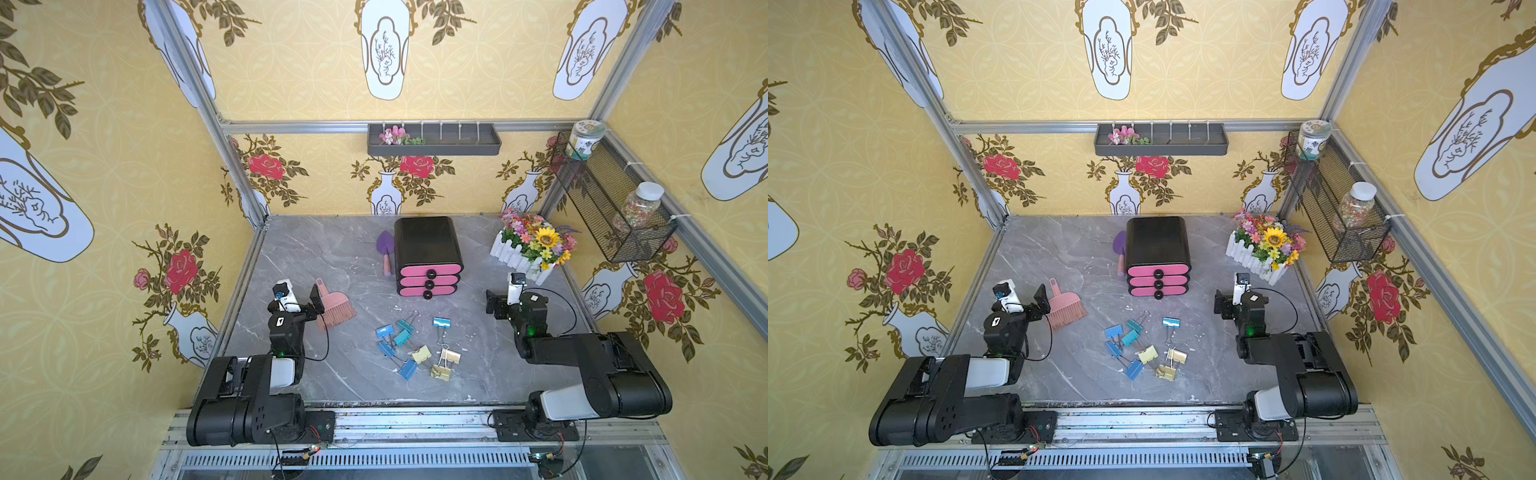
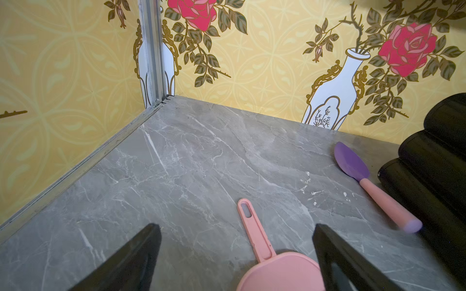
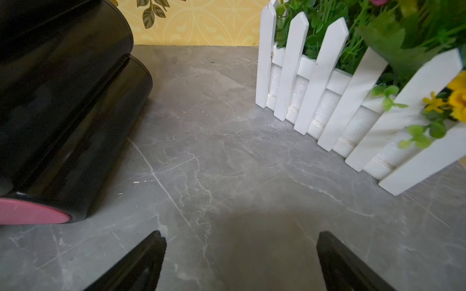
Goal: Put the binder clips in the drawer according to color
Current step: Open the drawer in the storage box.
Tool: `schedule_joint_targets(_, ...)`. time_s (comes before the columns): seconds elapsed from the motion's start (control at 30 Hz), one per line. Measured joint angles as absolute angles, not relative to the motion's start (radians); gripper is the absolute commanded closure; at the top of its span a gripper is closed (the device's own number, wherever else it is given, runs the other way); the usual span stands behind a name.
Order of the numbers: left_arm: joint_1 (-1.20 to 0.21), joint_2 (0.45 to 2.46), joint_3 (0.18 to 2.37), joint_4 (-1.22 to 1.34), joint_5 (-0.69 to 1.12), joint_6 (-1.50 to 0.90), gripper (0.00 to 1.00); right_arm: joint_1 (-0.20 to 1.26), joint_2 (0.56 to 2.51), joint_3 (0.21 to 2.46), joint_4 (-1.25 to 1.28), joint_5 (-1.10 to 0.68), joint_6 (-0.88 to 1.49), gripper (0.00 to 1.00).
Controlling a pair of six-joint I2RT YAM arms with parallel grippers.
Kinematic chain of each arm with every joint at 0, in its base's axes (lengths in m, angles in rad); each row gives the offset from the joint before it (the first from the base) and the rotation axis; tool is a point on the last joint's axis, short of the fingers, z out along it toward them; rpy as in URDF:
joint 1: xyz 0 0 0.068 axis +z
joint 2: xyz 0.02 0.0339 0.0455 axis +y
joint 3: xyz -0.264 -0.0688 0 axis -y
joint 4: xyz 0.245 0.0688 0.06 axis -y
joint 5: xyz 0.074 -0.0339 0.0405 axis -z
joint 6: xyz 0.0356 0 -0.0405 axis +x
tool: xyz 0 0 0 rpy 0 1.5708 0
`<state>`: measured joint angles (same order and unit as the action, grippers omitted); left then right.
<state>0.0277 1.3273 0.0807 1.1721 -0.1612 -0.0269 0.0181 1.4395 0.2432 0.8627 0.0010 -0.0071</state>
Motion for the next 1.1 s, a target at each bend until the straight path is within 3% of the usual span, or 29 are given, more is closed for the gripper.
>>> schedule_joint_targets(1.1, 0.027, 1.292, 0.095, 1.123, -0.224, -0.042, 0.0, -0.018, 1.418, 0.265, 0.812, -0.019, 0.002, 0.03)
